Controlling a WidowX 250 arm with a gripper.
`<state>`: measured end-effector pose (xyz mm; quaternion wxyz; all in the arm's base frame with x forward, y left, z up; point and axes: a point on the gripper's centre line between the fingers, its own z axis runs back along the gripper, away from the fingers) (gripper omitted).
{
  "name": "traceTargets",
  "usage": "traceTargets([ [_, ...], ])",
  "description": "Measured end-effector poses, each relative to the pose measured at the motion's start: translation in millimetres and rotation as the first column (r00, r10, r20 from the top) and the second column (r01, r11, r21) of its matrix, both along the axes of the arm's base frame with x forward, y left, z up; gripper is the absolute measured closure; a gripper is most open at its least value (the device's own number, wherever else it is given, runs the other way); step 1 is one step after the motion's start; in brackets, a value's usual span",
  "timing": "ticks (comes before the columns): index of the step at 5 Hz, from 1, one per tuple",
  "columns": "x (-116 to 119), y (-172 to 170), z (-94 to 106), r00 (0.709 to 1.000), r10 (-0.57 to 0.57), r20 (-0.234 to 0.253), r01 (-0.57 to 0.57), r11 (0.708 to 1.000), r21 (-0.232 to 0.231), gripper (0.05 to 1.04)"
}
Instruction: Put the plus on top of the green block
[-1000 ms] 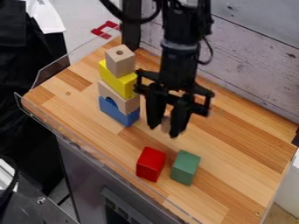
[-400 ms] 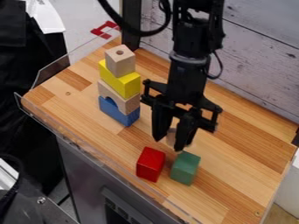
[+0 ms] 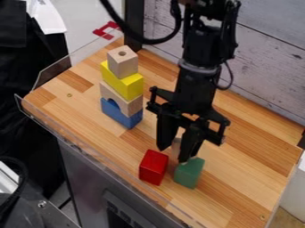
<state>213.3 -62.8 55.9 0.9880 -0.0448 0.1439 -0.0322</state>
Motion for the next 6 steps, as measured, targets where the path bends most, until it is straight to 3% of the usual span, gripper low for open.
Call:
traceTargets([
  [5, -3, -14, -11.6, 0.998, -0.065, 0.002, 0.065, 0.998, 0.005, 0.668],
  [6, -2, -15, -12.5, 0.998, -0.066, -0.010, 0.066, 0.998, 0.007, 0.612],
])
